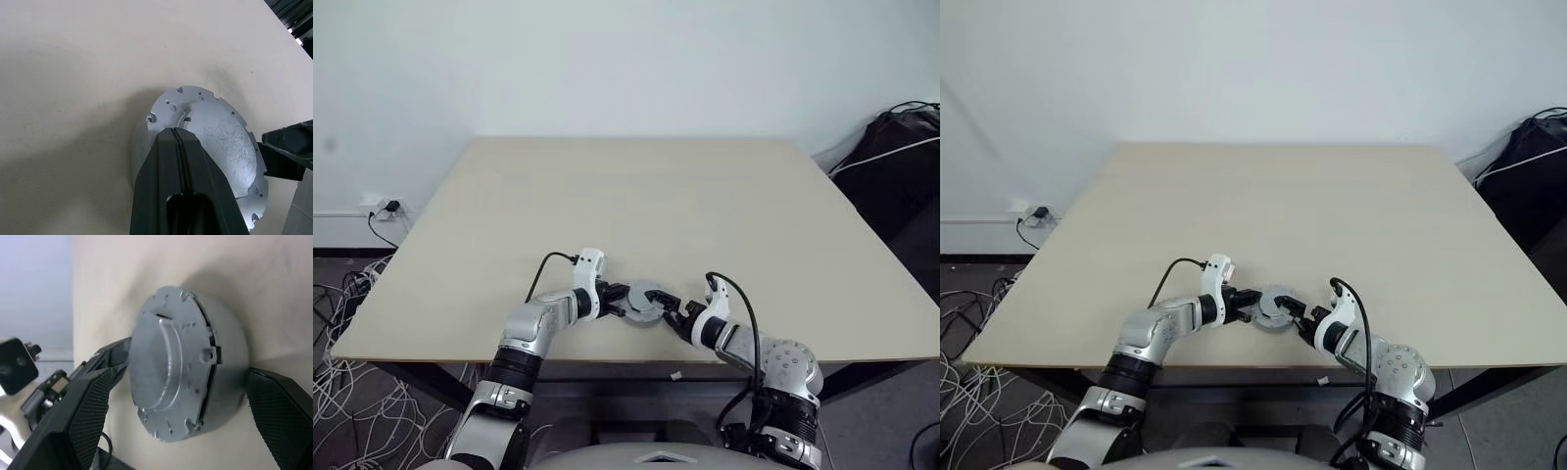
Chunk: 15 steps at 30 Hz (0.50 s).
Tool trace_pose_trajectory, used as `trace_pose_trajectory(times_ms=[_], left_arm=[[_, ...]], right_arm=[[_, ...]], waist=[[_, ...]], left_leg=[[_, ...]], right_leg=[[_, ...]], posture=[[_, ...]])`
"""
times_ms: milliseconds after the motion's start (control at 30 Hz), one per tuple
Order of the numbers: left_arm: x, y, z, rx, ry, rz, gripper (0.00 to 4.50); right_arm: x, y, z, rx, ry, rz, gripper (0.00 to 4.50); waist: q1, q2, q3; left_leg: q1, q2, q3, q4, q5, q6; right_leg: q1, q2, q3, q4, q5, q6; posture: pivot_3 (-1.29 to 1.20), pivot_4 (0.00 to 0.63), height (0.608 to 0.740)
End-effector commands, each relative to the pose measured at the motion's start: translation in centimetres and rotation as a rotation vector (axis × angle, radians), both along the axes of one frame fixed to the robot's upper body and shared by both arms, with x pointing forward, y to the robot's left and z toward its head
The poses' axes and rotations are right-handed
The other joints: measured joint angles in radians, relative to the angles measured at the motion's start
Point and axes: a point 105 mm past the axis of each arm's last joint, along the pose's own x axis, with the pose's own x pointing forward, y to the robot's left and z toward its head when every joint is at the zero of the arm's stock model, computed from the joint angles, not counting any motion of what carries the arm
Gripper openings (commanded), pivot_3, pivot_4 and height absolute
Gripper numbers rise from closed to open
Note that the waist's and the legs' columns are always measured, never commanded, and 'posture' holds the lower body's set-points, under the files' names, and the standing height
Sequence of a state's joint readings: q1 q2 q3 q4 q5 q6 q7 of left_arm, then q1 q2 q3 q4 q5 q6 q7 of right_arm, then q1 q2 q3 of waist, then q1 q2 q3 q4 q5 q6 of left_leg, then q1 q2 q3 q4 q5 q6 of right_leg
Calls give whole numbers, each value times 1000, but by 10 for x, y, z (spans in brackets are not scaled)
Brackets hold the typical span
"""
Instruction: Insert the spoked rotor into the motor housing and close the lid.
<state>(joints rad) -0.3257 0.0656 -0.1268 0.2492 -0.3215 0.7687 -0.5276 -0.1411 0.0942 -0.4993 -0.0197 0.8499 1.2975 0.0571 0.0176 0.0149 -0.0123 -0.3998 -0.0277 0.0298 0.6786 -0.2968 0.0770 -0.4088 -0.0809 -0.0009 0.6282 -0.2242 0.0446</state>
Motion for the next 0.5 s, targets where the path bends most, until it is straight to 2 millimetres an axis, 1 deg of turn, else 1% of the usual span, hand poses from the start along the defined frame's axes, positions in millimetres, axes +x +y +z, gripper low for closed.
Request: trace_pose_trajectory(times_ms=[33,200,333,367,433,467,500], left_arm=[[-8,-7,-6,3,30,-35,0],[-7,-5,-6,4,29,-31,0],[-7,-5,-6,3,28,-29,0],[-7,-5,-6,4,29,-28,0],[-7,-5,-7,4,29,-26,0],[-7,-5,-7,4,30,-26,0],[-7,-5,-7,4,29,-26,0]], right_arm=[[8,38,32,176,-102,58,4492],[7,43,41,232,-131,92,4492],[2,52,46,264,-142,146,4492],[1,54,41,230,-116,158,4492],[1,53,23,132,-38,154,4492],[2,53,18,109,-17,151,4492],[3,53,16,109,-11,146,4492]], waist=[[-3,1,1],[-10,3,2],[-14,3,3],[-16,3,3],[-23,3,3],[-26,3,3],[-27,3,2]], left_leg=[[0,0,0,0,0,0],[0,0,0,-1,0,0],[-1,0,0,-1,0,0],[-1,0,0,-1,0,0],[-1,0,0,-2,0,0],[-1,0,0,-2,0,0],[-1,0,0,-2,0,0]], right_leg=[[0,0,0,0,0,0],[-1,0,0,0,0,0],[-1,0,0,0,0,0],[-1,0,0,0,0,0],[-2,0,0,-1,0,0],[-2,0,0,0,0,0],[-2,0,0,0,0,0]], posture=[[0,0,740],[0,0,740],[0,0,740],[0,0,740],[0,0,740],[0,0,740],[0,0,740]])
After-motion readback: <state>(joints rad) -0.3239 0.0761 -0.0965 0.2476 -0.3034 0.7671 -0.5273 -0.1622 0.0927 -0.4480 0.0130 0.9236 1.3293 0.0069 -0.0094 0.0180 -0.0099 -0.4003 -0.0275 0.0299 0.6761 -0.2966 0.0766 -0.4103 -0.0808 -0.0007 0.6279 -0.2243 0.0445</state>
